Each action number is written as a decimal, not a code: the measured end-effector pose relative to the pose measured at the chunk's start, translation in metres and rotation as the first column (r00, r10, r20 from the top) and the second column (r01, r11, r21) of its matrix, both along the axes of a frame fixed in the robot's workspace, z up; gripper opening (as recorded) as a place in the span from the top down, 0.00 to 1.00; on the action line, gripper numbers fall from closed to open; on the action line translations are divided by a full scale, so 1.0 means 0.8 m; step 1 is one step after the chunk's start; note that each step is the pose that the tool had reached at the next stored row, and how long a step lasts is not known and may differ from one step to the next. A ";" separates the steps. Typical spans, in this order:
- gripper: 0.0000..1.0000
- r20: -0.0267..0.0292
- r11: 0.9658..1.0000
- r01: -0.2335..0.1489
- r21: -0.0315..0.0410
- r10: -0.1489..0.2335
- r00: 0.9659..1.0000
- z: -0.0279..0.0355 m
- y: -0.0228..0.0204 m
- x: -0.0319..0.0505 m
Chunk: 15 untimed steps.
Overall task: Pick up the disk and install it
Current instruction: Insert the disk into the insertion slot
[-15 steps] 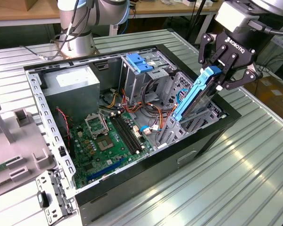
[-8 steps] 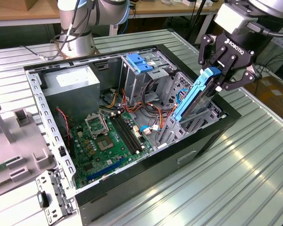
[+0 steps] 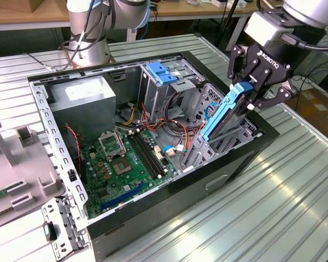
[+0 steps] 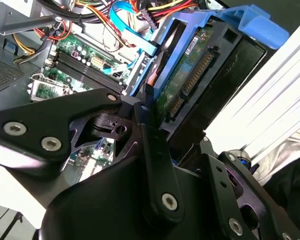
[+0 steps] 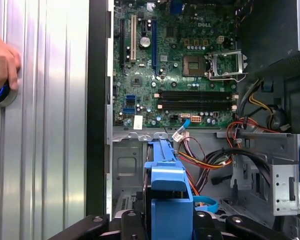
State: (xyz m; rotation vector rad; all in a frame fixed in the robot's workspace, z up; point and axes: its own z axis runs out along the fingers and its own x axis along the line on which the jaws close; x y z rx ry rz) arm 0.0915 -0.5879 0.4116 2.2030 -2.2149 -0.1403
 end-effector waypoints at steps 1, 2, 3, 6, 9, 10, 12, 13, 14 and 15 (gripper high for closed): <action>0.64 0.000 1.000 0.000 0.000 0.000 1.000 -0.0001 0.0000 0.000; 0.64 0.000 1.000 0.000 0.000 0.000 1.000 -0.0001 0.0000 0.000; 0.64 0.000 1.000 0.000 0.000 0.000 1.000 -0.0004 0.0000 0.000; 0.62 0.000 1.000 0.000 0.000 0.000 1.000 -0.0006 0.0000 0.000; 0.56 0.000 1.000 0.000 0.000 0.000 1.000 -0.0010 0.0000 0.000; 0.56 0.000 1.000 0.000 0.000 0.000 1.000 -0.0012 0.0000 0.000; 0.56 0.000 1.000 0.000 0.000 0.000 1.000 -0.0014 0.0000 0.000; 0.56 0.000 1.000 0.000 0.000 0.000 1.000 -0.0015 0.0000 0.000; 0.56 0.000 1.000 0.000 0.000 0.000 1.000 -0.0019 0.0000 0.000; 0.57 0.000 1.000 0.000 0.000 0.000 1.000 -0.0022 0.0000 0.000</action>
